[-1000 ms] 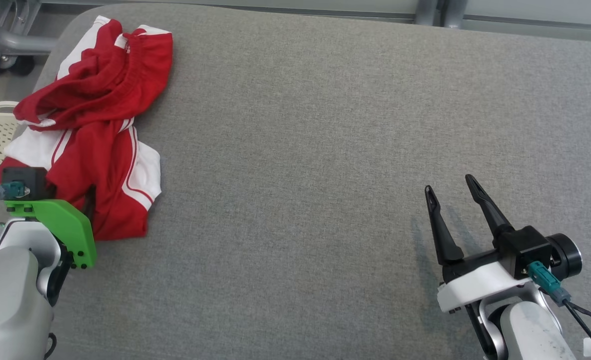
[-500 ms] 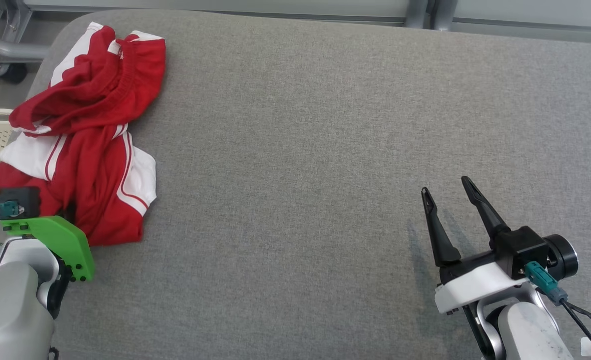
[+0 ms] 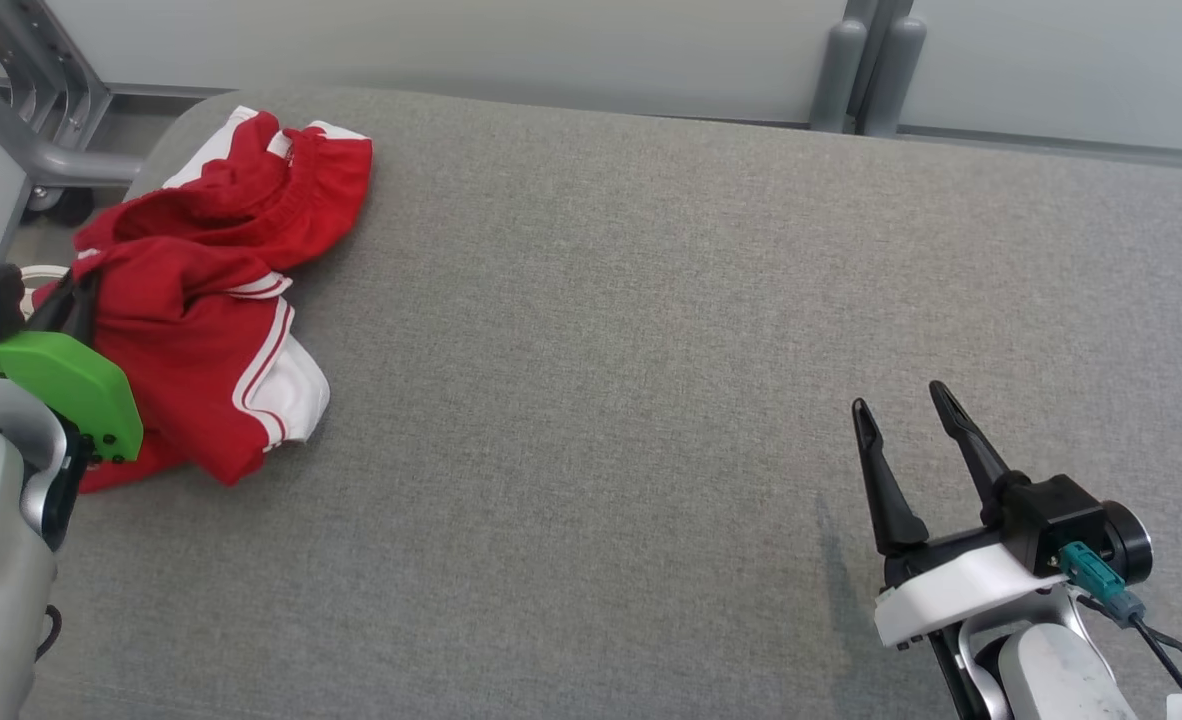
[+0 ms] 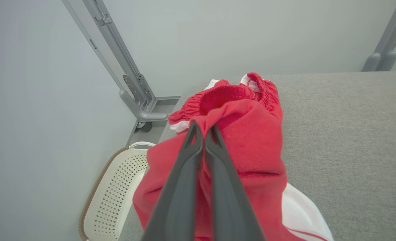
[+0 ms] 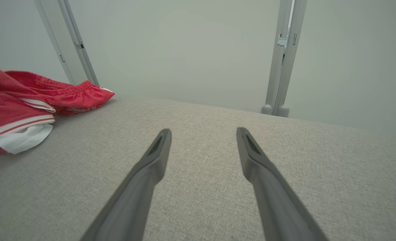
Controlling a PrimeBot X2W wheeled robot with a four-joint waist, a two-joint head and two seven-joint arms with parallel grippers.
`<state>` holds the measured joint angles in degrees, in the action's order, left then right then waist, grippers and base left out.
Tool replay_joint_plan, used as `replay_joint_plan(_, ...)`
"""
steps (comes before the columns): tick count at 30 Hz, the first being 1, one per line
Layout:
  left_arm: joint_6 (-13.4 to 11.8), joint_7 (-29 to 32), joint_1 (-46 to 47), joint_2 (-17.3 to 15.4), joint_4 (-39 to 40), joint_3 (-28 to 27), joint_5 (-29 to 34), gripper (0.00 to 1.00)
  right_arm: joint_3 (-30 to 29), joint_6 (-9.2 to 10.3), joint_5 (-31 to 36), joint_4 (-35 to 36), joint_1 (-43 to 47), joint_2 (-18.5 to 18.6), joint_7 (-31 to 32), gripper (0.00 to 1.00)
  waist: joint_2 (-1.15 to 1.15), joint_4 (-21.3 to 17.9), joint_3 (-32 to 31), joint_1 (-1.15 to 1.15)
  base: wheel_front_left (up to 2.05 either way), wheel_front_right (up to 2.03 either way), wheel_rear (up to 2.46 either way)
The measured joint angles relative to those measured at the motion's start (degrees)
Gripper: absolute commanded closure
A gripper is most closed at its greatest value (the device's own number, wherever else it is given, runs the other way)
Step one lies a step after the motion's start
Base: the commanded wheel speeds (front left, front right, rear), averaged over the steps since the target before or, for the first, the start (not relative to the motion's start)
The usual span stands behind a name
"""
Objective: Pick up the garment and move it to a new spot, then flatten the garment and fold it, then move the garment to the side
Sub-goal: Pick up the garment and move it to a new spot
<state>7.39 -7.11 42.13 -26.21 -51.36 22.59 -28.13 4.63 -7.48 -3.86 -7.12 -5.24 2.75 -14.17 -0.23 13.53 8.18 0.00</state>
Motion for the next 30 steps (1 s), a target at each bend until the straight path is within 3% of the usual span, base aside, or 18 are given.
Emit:
replay_joint_plan(11, -0.35, 0.88, 3.60, -3.25, 10.23, 2.66, 2.71, 1.00, -0.98, 0.00, -2.42, -1.56, 1.27, 0.00, -0.65, 0.00, 0.00, -0.16, -4.37, 0.00, 0.00, 0.00, 0.00)
replay_joint_plan(16, -0.89, 2.80, 5.09, -3.02, 18.11, 3.85, 3.42, 1.00, -2.14, 0.00, -2.97, -2.02, 1.95, 0.00, -0.82, 0.00, 0.00, -1.69, -6.01, 0.00, 0.00, 0.00, 0.00)
replay_joint_plan(25, -2.83, 5.69, 4.20, 0.20, 30.74, 5.30, 2.35, 1.00, -3.74, 0.00, -3.45, -1.02, 2.82, -0.01, -0.87, 0.00, 0.00, -6.78, -7.46, 0.00, 0.00, 0.00, 0.00)
replay_joint_plan(30, -4.75, 6.12, 1.51, 4.69, 34.66, 7.70, 2.01, 1.00, -4.64, 0.00, -3.45, -0.80, 3.43, 0.01, -0.88, 0.00, 0.00, -10.14, -7.59, 0.00, 0.00, 0.00, 0.00)
